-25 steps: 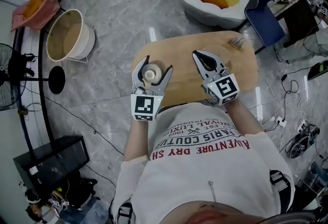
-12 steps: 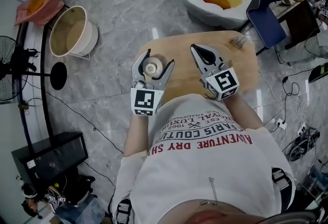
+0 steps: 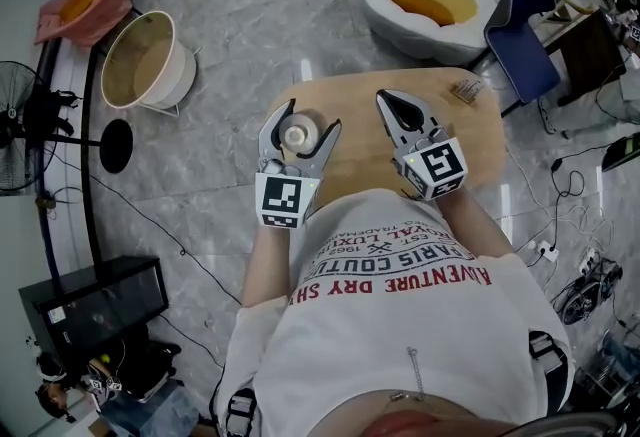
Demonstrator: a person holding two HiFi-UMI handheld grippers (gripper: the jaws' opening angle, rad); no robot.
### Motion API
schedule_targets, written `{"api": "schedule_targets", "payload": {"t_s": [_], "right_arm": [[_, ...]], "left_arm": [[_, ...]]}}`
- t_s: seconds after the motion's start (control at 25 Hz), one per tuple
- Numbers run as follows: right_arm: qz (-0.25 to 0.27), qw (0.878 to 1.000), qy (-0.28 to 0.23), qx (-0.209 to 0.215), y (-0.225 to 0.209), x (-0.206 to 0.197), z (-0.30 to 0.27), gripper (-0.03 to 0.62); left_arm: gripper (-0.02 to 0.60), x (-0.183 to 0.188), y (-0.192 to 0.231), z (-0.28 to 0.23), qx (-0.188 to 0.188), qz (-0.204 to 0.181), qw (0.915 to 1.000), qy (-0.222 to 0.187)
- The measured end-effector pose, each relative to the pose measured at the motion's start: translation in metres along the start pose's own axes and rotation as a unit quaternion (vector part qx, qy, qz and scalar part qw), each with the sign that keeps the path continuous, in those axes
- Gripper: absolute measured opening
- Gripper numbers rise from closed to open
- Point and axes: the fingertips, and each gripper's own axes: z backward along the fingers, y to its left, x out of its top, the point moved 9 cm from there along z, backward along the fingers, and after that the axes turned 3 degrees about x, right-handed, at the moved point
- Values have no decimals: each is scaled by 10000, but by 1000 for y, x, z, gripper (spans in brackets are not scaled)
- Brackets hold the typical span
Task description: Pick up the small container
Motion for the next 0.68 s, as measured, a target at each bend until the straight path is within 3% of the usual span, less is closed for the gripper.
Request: {"api": "schedule_targets", "payload": {"t_s": [0.68], "right_arm": [[52,10000,26,66,3,-4,-3,-5]], "left_arm": [[342,-1,6,-1,39,20,10000,51]]}}
